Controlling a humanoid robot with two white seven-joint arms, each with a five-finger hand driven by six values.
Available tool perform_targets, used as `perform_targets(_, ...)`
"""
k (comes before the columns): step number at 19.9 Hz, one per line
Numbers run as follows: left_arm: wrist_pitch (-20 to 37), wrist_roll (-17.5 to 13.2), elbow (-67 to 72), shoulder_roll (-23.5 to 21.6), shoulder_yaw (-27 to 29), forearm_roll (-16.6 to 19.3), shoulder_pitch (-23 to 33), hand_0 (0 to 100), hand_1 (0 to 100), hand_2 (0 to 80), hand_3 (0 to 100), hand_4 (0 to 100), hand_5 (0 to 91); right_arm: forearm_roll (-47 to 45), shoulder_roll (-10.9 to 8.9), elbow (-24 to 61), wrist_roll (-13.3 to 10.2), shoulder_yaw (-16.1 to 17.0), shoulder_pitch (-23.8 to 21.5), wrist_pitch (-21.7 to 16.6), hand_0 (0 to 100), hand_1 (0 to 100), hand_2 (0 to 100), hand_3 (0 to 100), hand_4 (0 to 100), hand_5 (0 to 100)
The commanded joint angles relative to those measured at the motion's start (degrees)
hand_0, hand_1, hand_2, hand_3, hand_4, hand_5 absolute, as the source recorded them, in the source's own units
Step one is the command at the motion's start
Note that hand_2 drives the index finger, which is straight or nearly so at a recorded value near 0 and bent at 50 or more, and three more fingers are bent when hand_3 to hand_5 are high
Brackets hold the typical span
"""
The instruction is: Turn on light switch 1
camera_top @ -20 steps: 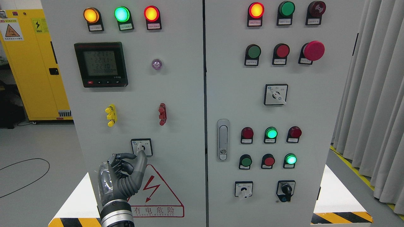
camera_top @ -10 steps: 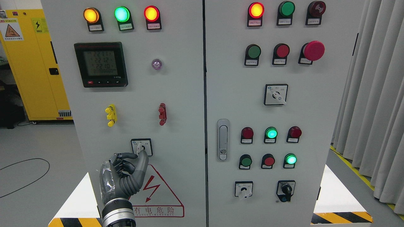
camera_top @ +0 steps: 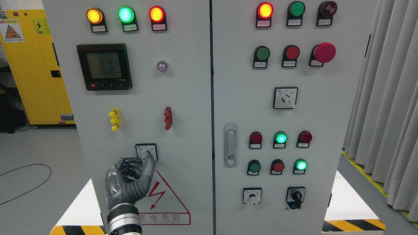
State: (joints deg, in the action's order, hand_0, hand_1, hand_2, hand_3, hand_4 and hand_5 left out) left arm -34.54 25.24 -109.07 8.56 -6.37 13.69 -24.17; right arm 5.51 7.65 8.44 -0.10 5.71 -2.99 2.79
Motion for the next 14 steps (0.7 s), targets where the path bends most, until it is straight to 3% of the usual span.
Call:
perform_targets(1, -0.09, -0.1, 0.26, 0.23, -0.22, 0.02, -0.53, 26, 66, 57.6, 92, 86, 79.9, 0.03, 0.0, 0.0, 0.02, 0.0, 0.0, 0.02, 0, 50, 4, 0, 0, 0)
perform_targets(14, -0.79, 0.78, 0.35, 0.23, -0.13, -0.07, -0.7, 30, 65, 57.9, 92, 87, 80.2, 0.03, 0.0, 0.0, 0.02, 0.0, 0.0, 0.02, 0, 50, 4, 0, 0, 0)
